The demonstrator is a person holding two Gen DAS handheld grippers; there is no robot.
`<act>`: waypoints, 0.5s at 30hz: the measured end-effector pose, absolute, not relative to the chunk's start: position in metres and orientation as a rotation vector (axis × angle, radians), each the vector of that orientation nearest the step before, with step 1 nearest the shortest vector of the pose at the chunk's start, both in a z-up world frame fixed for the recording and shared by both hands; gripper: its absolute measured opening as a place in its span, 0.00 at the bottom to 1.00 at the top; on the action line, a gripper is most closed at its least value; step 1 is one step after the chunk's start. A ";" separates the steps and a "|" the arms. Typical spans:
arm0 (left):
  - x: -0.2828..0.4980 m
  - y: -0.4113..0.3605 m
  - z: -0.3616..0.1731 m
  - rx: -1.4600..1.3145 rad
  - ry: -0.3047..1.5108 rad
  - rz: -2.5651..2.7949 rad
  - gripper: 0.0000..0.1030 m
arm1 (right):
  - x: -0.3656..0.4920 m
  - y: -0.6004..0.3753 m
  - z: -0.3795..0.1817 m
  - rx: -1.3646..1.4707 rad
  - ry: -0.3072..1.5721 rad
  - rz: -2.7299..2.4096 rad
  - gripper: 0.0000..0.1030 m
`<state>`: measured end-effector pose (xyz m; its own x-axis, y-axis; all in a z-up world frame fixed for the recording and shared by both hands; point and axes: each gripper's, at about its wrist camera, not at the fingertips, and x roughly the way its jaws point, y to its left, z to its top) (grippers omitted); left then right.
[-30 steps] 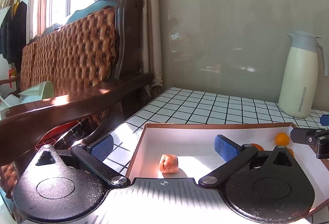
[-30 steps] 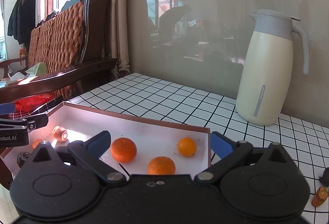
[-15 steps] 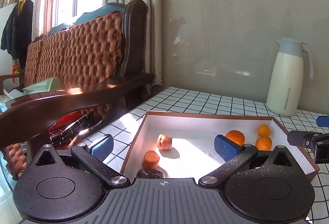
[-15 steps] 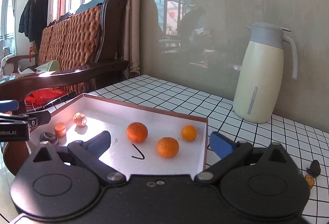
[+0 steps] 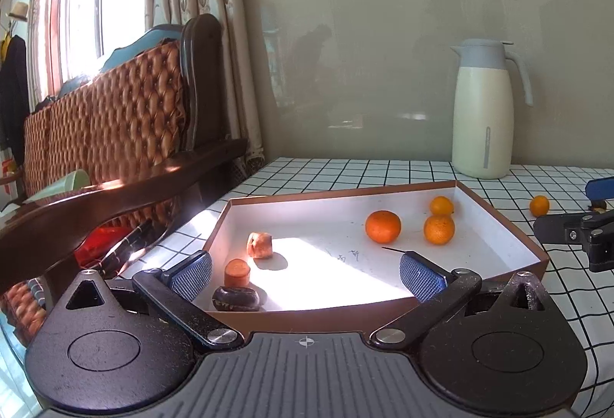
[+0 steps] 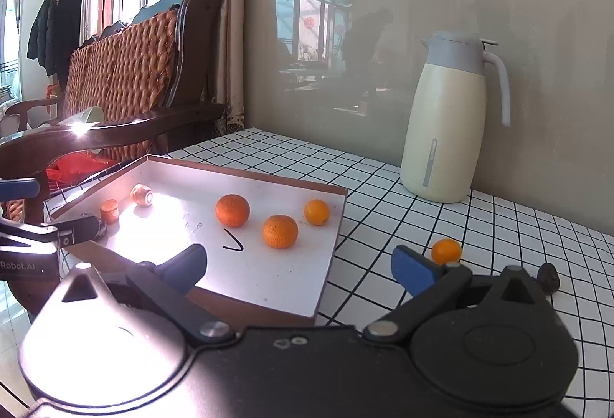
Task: Organize fruits
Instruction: 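Move both grippers back over the remaining fruit on the table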
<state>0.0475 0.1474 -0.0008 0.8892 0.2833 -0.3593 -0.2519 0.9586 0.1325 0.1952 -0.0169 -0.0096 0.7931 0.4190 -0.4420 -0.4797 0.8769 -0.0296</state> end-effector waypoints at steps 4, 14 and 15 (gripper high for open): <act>0.048 0.140 0.001 0.080 0.393 0.261 1.00 | 0.189 -0.026 -0.008 -0.144 0.434 0.480 0.94; 0.045 0.122 -0.001 0.076 0.393 0.222 1.00 | 0.177 -0.046 -0.011 -0.145 0.434 0.447 0.94; 0.045 0.117 0.000 0.079 0.386 0.211 1.00 | 0.175 -0.047 -0.011 -0.147 0.431 0.445 0.94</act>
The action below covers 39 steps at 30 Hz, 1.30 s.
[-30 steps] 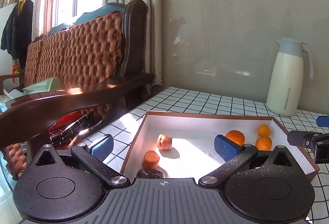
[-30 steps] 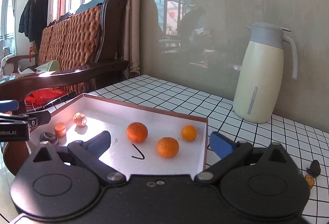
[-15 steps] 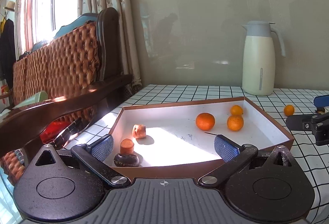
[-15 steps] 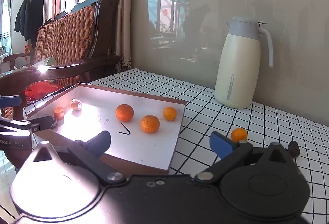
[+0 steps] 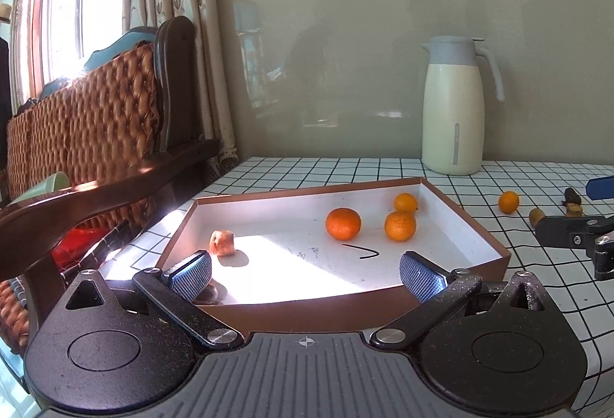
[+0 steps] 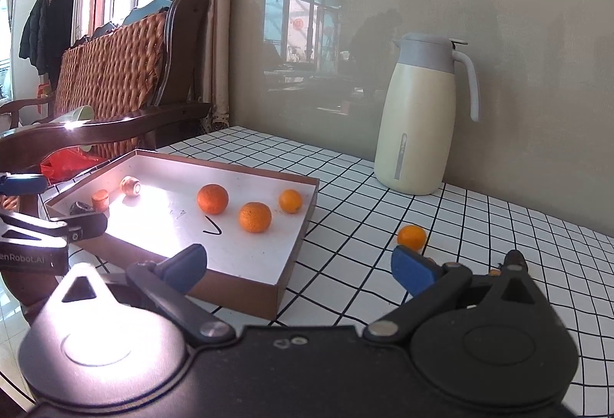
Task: Organize fruits
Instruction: 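Move both grippers back over the remaining fruit on the table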
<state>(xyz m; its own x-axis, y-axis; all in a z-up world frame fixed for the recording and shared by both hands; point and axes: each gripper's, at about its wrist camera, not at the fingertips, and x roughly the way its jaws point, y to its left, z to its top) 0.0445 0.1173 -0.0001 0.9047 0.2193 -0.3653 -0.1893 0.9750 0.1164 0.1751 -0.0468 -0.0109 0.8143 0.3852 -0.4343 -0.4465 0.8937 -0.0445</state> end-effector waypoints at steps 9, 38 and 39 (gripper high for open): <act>0.055 0.088 0.001 0.081 0.386 0.171 1.00 | 0.171 -0.065 -0.015 -0.194 0.418 0.385 0.94; 0.074 -0.006 -0.002 0.089 0.323 0.029 1.00 | 0.162 -0.175 -0.019 -0.067 0.416 0.188 0.93; 0.076 -0.010 -0.002 0.094 0.321 0.023 1.00 | 0.162 -0.179 -0.020 -0.065 0.416 0.185 0.91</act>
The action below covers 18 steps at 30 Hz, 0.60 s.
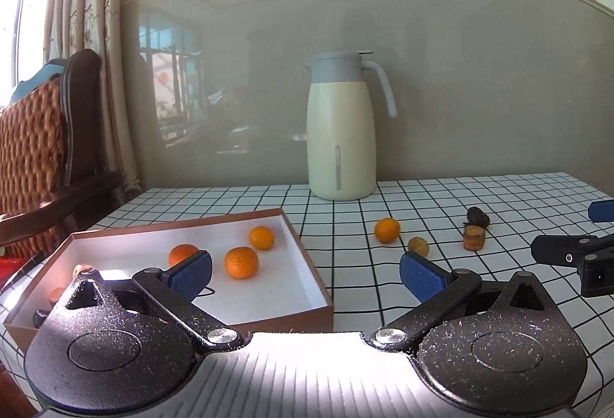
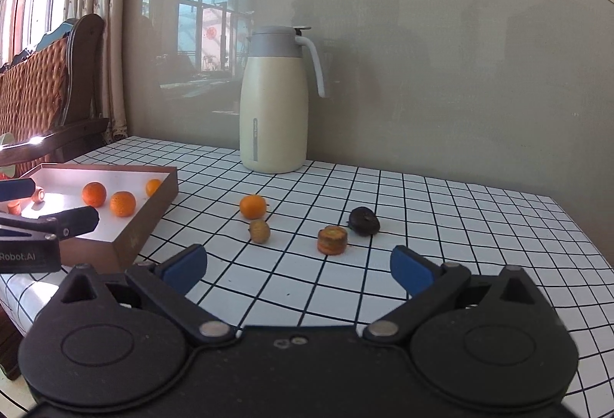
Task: Organize fruits
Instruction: 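Move both grippers back over the remaining fruit on the table, then grasp the brown kiwi with the left gripper while the right gripper grasps a carrot piece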
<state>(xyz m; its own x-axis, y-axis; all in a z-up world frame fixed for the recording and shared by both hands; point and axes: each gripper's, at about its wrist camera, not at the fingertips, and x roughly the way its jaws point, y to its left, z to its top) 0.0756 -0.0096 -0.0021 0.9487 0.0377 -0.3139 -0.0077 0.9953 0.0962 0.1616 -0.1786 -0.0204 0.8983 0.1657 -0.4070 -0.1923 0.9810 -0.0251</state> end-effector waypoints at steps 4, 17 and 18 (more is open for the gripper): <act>0.084 -0.028 -0.003 0.104 0.327 -0.012 1.00 | 0.162 -0.189 -0.022 -0.076 0.408 0.151 0.87; 0.116 -0.067 -0.010 0.121 0.333 -0.088 1.00 | 0.192 -0.216 -0.036 -0.073 0.403 0.096 0.79; 0.117 -0.069 -0.010 0.128 0.329 -0.092 0.99 | 0.194 -0.217 -0.037 -0.065 0.404 0.099 0.78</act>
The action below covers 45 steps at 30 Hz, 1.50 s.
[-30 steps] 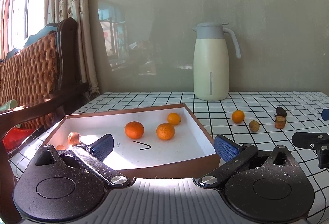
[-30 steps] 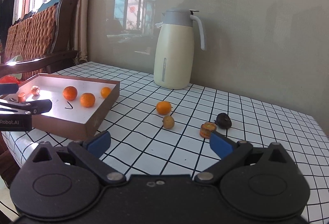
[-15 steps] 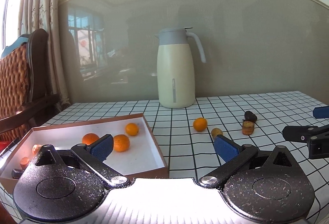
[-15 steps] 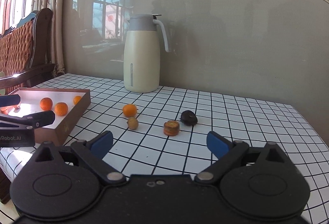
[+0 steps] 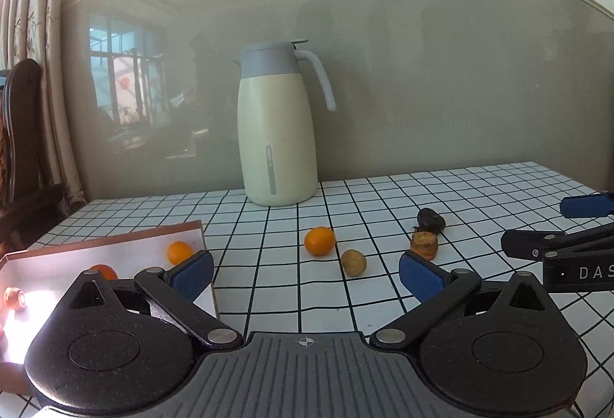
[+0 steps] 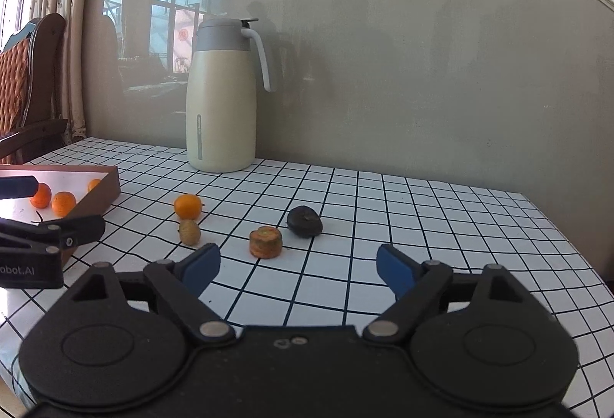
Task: Organize fruits
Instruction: 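Grasp the brown kiwi with the left gripper while the right gripper grasps a carrot piece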
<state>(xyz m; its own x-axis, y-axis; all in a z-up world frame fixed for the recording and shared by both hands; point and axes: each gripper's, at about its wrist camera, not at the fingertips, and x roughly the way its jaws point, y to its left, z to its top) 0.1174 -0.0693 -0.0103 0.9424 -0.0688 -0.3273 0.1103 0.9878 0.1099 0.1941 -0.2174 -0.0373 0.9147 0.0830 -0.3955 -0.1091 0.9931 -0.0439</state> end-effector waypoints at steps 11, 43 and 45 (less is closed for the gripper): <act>0.165 -0.088 -0.028 0.111 0.411 -0.116 0.74 | 0.230 -0.220 -0.051 -0.026 0.451 0.112 0.65; 0.246 -0.112 -0.059 0.083 0.612 -0.160 0.38 | 0.333 -0.191 -0.082 -0.071 0.642 0.212 0.31; 0.247 -0.115 -0.059 0.086 0.615 -0.172 0.33 | 0.336 -0.193 -0.083 -0.064 0.644 0.215 0.30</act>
<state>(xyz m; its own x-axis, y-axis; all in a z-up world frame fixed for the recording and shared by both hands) 0.2468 -0.1148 -0.0592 0.8032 -0.1350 -0.5802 0.1859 0.9821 0.0289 0.3357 -0.1930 -0.0834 0.7784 0.1793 -0.6016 -0.2189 0.9757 0.0076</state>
